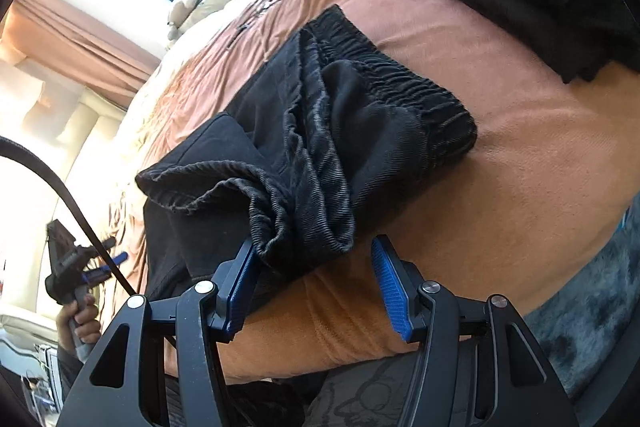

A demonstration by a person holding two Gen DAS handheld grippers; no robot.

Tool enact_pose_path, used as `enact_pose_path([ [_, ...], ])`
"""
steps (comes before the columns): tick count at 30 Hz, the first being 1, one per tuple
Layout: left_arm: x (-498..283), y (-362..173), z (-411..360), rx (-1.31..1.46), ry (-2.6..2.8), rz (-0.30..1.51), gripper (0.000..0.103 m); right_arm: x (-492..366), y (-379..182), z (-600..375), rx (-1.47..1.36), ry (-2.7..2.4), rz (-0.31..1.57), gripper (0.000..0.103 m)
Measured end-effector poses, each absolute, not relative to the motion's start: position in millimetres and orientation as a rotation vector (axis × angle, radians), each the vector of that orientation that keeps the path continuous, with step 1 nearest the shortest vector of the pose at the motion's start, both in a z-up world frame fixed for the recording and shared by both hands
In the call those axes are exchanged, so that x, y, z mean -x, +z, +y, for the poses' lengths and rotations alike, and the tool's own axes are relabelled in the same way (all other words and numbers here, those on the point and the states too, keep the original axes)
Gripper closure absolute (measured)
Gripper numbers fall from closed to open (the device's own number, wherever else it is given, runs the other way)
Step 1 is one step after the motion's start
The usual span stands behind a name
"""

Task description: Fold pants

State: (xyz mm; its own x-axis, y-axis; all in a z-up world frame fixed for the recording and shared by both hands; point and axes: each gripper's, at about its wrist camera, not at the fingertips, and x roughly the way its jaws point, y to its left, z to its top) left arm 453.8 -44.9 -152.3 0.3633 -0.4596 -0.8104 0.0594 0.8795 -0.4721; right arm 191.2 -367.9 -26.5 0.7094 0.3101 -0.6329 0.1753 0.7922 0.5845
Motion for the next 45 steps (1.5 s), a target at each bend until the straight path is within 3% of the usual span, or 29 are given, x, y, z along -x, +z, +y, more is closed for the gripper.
enact_pose_path([
  [1, -453.0, -156.8, -40.9, 0.402, -0.339, 1.166, 0.029, -190.2, -23.1, -368.0, -0.656, 0.088, 0.782, 0.083],
  [4, -452.5, -171.7, -33.6, 0.419, -0.324, 1.195, 0.029, -190.7, -15.0, -369.5, -0.634, 0.099, 0.756, 0.092],
  [21, -447.8, -197.0, -39.1, 0.401, -0.31, 1.281, 0.029, -177.0, 43.0, -385.6, -0.466, 0.041, 0.594, 0.095],
  [33, -446.2, -202.1, -36.0, 0.416, -0.322, 1.302, 0.03, -175.7, -46.5, -411.5, -0.603, -0.046, 0.729, 0.095],
  [35, -448.2, -201.4, -38.5, 0.418, -0.329, 1.298, 0.03, -174.5, -44.6, -412.0, -0.606, -0.049, 0.758, 0.094],
  [39, -449.4, -199.2, -43.5, 0.43, -0.364, 1.279, 0.03, -166.9, -18.8, -421.7, -0.577, -0.067, 0.729, 0.068],
  [41, -450.8, -198.2, -45.3, 0.434, -0.365, 1.269, 0.03, -162.4, 0.3, -423.2, -0.56, -0.054, 0.682, 0.048],
  [45, -452.6, -198.7, -47.1, 0.452, -0.372, 1.254, 0.032, -173.6, 19.0, -423.8, -0.512, -0.006, 0.662, 0.046],
])
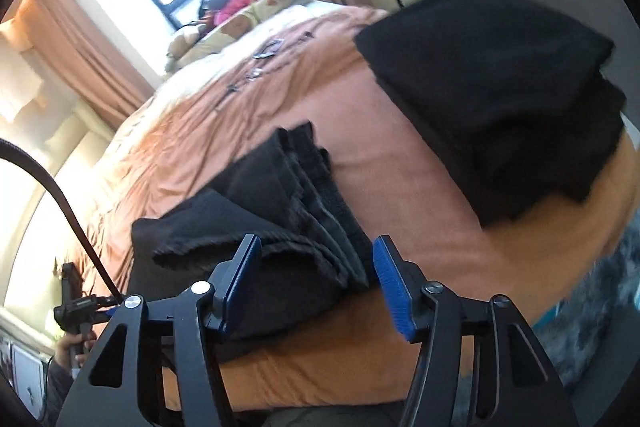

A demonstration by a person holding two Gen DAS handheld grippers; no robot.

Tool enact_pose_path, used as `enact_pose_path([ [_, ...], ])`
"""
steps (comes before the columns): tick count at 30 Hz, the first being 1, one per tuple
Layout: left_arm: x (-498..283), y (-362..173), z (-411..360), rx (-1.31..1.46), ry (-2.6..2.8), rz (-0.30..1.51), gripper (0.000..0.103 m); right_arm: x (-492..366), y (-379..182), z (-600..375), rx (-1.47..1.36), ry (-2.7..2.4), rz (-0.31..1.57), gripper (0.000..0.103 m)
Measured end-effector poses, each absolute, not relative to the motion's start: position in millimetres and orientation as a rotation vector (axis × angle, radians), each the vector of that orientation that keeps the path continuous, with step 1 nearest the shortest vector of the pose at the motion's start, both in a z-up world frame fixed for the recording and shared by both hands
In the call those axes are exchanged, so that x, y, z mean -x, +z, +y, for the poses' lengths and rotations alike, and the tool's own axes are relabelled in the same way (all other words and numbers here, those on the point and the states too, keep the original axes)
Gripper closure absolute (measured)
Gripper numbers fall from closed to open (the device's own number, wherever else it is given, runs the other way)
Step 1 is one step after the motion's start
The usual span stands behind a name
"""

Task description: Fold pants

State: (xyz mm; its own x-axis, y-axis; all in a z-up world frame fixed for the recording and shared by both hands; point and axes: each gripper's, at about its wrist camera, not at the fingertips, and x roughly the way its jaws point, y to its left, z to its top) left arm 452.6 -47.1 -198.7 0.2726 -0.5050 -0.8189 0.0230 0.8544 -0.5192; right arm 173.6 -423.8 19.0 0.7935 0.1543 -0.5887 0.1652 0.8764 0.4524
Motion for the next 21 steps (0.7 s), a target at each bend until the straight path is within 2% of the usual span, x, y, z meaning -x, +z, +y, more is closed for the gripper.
enact_pose_path([
  [21, -462.7, -202.3, -49.0, 0.532, -0.326, 1.215, 0.039, -374.3, 15.6, -410.7, -0.265, 0.14, 0.977, 0.046],
])
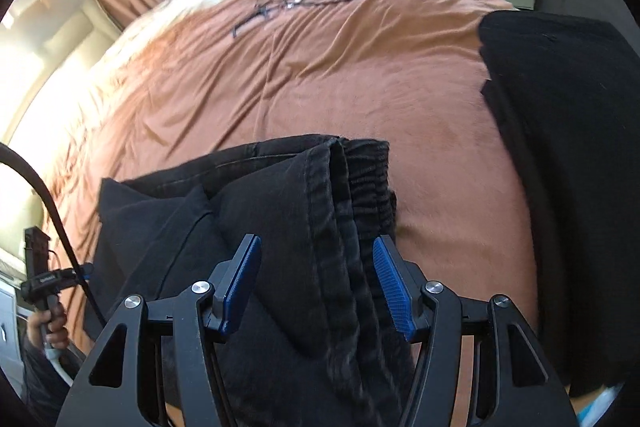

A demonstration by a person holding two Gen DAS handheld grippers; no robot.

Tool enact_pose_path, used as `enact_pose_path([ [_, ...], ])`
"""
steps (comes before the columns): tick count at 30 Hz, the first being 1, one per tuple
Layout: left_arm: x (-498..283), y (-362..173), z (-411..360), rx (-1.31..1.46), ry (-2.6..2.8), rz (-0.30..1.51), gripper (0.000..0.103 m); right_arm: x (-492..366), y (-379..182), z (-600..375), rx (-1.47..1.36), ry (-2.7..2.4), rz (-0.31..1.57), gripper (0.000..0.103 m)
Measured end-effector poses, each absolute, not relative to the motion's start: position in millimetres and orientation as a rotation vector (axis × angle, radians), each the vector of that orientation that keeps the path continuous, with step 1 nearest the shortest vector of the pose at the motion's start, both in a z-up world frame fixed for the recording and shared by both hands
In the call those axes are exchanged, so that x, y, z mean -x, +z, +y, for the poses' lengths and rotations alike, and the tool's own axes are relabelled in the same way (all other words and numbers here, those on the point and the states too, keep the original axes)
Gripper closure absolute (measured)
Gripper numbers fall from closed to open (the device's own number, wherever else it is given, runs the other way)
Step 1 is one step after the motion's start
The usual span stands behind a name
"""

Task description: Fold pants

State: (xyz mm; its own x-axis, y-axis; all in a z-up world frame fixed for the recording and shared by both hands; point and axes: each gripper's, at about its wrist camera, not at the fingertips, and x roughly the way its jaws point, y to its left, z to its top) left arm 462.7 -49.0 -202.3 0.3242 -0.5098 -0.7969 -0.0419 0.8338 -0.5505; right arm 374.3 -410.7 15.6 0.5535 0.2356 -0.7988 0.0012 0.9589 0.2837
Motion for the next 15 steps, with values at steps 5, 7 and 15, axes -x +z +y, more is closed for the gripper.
enact_pose_path([
  [5, -462.6, -202.2, -49.7, 0.535, -0.325, 1.215, 0.039, -414.2, 6.2, -397.7, -0.203, 0.167, 1.046, 0.047],
  [7, -462.2, -202.8, -50.0, 0.536, -0.325, 1.215, 0.039, -424.9, 3.0, -397.7, -0.2, 0.17, 1.05, 0.051],
  [15, -458.8, -202.2, -48.7, 0.536, -0.329, 1.213, 0.039, -404.8, 33.1, -381.7, -0.145, 0.181, 0.905, 0.094],
])
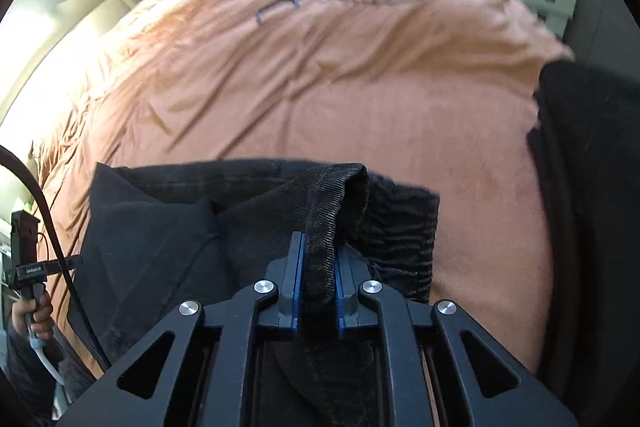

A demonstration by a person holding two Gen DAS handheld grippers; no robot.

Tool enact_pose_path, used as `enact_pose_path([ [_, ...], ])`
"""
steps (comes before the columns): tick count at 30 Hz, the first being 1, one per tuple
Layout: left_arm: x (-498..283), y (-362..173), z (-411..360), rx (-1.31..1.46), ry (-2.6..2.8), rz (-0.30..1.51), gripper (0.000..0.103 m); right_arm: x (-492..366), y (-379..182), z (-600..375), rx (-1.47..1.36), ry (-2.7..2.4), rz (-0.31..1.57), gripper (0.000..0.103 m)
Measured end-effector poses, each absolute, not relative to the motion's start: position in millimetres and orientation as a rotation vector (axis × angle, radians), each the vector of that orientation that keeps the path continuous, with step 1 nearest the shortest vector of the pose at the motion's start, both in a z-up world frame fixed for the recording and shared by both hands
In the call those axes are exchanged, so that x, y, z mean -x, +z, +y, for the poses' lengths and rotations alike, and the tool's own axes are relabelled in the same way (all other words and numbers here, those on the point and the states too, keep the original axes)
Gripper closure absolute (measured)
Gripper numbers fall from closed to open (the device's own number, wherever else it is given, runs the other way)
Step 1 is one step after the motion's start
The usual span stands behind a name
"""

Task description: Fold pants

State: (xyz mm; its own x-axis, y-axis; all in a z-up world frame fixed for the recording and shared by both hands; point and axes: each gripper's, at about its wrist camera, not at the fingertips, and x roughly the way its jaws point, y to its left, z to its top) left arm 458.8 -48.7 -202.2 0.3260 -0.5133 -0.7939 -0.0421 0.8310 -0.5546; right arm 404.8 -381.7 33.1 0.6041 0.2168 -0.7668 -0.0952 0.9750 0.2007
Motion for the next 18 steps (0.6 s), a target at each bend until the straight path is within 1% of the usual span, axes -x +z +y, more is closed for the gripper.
enact_pose_path([
  [5, -456.7, -202.7, -47.9, 0.54, -0.328, 1.21, 0.04, -394.1, 52.2, -390.7, -0.11, 0.063, 0.768, 0.094],
  [6, -456.6, -203.0, -47.8, 0.541, -0.327, 1.211, 0.04, -396.1, 49.0, -390.5, -0.109, 0.038, 0.773, 0.091],
  [7, -456.7, -202.5, -48.2, 0.542, -0.326, 1.211, 0.04, -401.2, 44.9, -393.5, -0.119, 0.006, 0.807, 0.082],
  [8, -456.4, -202.1, -47.9, 0.543, -0.327, 1.211, 0.04, -403.5, 40.9, -395.6, -0.138, -0.01, 0.835, 0.077],
  [9, -456.1, -201.7, -47.3, 0.545, -0.328, 1.211, 0.04, -403.6, 39.2, -396.1, -0.157, -0.012, 0.841, 0.075],
  [10, -455.6, -201.2, -46.5, 0.545, -0.329, 1.211, 0.04, -401.9, 39.4, -397.7, -0.179, -0.009, 0.839, 0.071],
  [11, -455.9, -201.1, -46.6, 0.544, -0.328, 1.21, 0.04, -399.8, 40.6, -397.6, -0.189, -0.004, 0.835, 0.063],
  [12, -455.4, -200.8, -46.0, 0.542, -0.328, 1.21, 0.04, -395.5, 42.7, -396.2, -0.191, -0.001, 0.823, 0.058],
  [13, -455.1, -200.6, -45.3, 0.542, -0.328, 1.21, 0.04, -390.9, 44.7, -393.9, -0.182, -0.007, 0.813, 0.051],
  [14, -455.0, -200.7, -44.9, 0.544, -0.329, 1.21, 0.04, -386.7, 46.5, -392.2, -0.174, -0.01, 0.805, 0.05],
  [18, -454.0, -201.1, -43.9, 0.553, -0.335, 1.208, 0.04, -365.6, 52.8, -381.9, -0.153, 0.056, 0.791, 0.05],
])
